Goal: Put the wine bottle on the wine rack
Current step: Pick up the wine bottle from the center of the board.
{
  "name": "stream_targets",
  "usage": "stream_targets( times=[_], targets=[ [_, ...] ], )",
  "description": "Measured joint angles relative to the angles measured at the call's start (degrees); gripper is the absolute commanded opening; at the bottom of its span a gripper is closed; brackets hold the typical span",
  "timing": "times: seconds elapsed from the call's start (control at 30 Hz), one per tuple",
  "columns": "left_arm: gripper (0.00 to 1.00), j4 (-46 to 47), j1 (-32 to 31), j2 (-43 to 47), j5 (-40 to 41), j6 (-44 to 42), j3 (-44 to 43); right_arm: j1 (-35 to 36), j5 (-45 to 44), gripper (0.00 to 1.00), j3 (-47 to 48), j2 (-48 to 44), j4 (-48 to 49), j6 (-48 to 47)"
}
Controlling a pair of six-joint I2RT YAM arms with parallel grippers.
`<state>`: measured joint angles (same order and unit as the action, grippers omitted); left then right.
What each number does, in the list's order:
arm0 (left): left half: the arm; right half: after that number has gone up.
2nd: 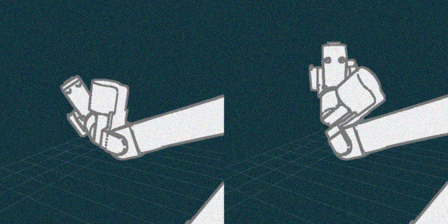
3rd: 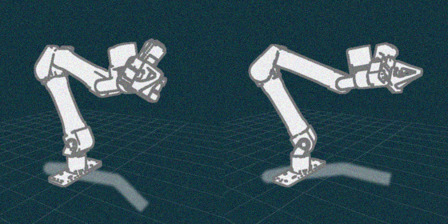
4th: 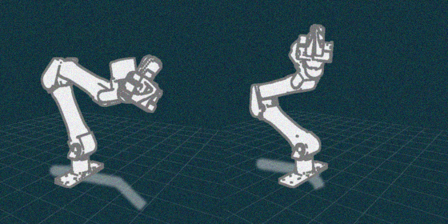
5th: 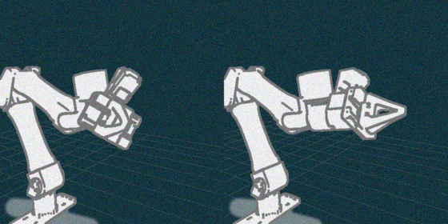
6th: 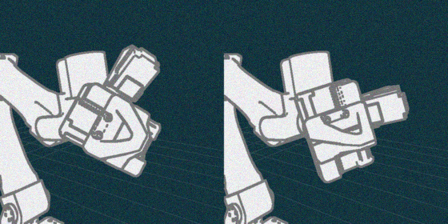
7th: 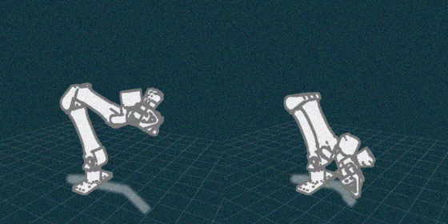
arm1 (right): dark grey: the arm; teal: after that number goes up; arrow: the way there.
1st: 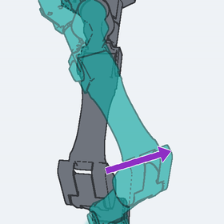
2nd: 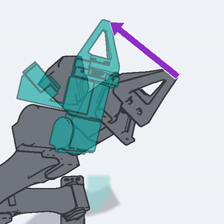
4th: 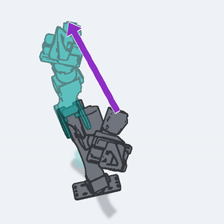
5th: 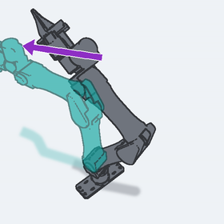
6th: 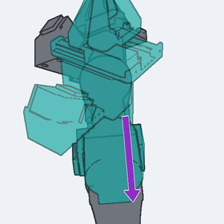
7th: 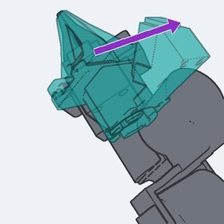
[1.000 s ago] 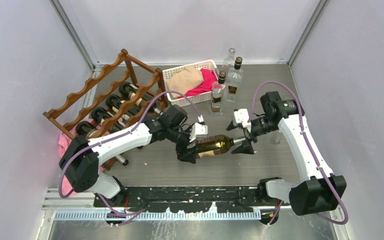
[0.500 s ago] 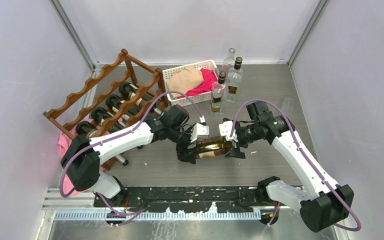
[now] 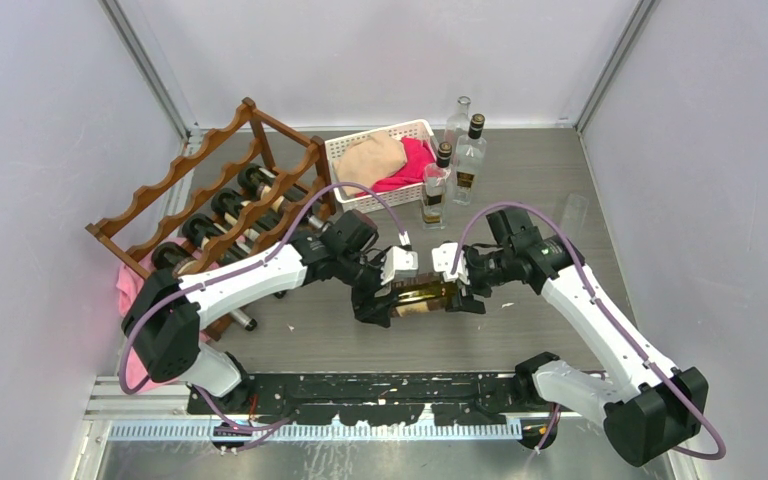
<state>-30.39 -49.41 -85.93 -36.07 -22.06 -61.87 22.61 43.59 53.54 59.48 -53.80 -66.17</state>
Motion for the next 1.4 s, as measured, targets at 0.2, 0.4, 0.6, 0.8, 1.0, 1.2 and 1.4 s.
stream_targets(
  times=[0.2,0.4,0.6,0.8,1.0,1.2,1.4],
  targets=[
    [0.72,-0.3,0.0,0.0,0.1,0.1,0.0,0.2,0.0,0.01,0.0,0.0,-0.2,0.2],
    [1.0,1.8,-0.3,1.3,1.2,-1.1,0.4,0.1,-1.8,0.01,-0.3,-1.7,0.3,4.9],
    [1.0,3.1,-0.4,7.0,3.5,-2.3,1.7,0.1,-2.1,0.01,-2.6,-5.3,3.1,11.6],
    [1.0,1.9,-0.4,11.9,5.7,-3.1,1.8,0.0,-3.6,0.01,-5.6,-7.7,5.2,17.8],
    [1.0,-0.7,-0.4,19.0,9.7,-3.8,1.9,-0.3,-4.6,0.01,-7.5,-9.7,7.0,23.2],
    [0.99,-5.0,-0.1,23.5,24.8,3.3,-3.8,-0.4,-4.2,0.01,-9.8,-11.9,9.9,27.8],
    [0.88,-14.4,8.4,19.6,36.2,11.9,-22.9,-0.4,-3.3,0.01,-11.1,-12.0,12.9,32.2]
  ],
)
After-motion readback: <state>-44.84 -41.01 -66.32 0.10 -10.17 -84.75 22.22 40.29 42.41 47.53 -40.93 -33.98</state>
